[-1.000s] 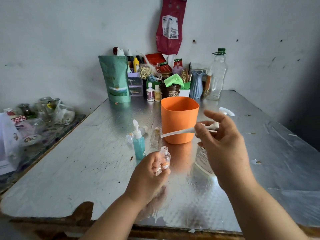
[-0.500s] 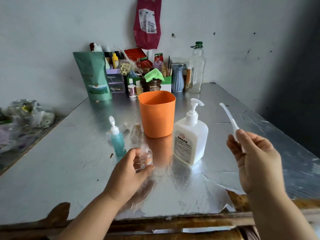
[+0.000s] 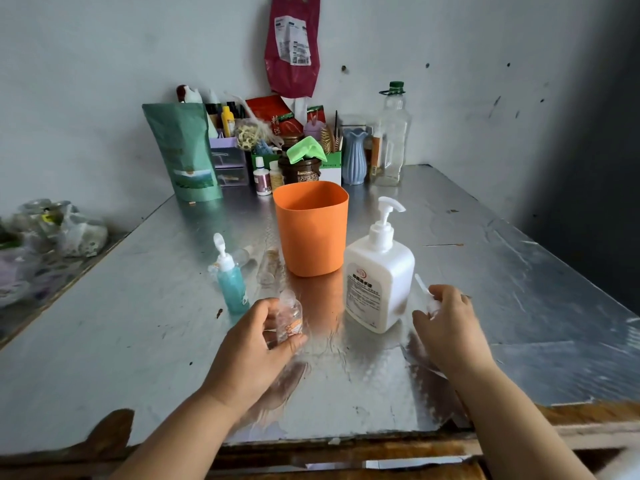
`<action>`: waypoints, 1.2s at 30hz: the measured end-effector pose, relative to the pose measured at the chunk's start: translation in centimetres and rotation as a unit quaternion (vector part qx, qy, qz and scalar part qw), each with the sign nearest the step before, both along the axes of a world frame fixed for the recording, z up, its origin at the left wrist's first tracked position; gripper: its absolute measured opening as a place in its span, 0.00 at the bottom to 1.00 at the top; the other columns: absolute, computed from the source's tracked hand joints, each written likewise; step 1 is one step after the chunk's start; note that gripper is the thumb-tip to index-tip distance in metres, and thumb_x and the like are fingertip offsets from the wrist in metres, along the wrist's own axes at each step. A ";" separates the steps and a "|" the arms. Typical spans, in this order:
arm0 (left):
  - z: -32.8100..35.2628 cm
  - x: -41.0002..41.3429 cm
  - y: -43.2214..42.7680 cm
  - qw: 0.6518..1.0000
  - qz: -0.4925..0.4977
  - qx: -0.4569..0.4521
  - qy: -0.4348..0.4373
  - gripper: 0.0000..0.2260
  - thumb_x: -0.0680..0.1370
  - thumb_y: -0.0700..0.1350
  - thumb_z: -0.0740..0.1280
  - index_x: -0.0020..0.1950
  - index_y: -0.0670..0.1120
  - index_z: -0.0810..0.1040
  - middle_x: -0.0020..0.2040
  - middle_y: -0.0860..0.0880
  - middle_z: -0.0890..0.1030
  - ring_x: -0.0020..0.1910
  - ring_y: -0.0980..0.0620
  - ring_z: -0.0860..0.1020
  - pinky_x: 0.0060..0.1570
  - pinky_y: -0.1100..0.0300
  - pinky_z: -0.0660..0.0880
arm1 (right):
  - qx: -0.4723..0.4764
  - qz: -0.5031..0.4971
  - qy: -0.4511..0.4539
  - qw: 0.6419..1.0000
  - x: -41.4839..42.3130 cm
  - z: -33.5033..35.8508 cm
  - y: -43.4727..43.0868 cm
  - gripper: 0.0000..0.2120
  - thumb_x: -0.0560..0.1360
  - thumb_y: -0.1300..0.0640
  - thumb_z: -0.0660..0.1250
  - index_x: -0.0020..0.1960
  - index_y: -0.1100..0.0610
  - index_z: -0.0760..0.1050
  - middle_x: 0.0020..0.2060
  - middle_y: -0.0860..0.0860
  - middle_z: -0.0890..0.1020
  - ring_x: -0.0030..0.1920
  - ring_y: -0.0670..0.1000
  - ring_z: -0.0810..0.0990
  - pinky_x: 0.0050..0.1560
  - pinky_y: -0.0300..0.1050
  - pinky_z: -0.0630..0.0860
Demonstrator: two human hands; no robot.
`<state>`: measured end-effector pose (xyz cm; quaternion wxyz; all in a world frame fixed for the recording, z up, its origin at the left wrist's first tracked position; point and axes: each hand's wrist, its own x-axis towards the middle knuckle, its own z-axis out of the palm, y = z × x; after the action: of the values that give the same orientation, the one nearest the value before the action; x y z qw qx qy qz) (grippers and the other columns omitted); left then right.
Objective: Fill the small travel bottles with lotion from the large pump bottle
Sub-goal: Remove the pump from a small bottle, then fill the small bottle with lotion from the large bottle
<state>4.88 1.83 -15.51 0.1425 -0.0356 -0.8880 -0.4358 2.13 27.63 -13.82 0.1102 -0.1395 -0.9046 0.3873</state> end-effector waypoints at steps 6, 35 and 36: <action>-0.1 0.0 -0.1 1.000 0.001 0.005 -0.002 0.18 0.71 0.50 0.76 0.50 0.65 0.69 0.49 0.64 0.79 0.47 0.65 0.80 0.47 0.68 0.76 | 0.033 0.028 -0.027 0.999 -0.1 0.4 0.1 0.25 0.74 0.56 0.67 0.69 0.56 0.66 0.65 0.55 0.70 0.61 0.56 0.73 0.53 0.44 0.68; 0.4 0.2 -0.5 0.999 -0.005 0.026 0.020 0.17 0.64 0.64 0.68 0.49 0.63 0.70 0.46 0.66 0.78 0.47 0.67 0.78 0.46 0.70 0.75 | -0.066 0.264 0.040 0.961 -0.6 5.1 -1.9 0.43 0.67 0.51 0.76 0.75 0.41 0.55 0.70 0.40 0.68 0.70 0.40 0.65 0.71 0.46 0.64; 0.5 0.2 -0.4 0.999 -0.005 0.028 0.018 0.17 0.64 0.65 0.68 0.49 0.63 0.70 0.46 0.66 0.78 0.47 0.68 0.78 0.46 0.71 0.74 | -0.069 0.261 0.041 0.962 -0.8 4.9 -1.9 0.42 0.66 0.49 0.77 0.73 0.42 0.58 0.68 0.40 0.70 0.68 0.40 0.67 0.69 0.45 0.67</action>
<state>5.11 1.38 -15.01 0.1568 -0.0438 -0.8726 -0.4605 1.29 25.72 -8.88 0.0328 0.1098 -0.8757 0.4691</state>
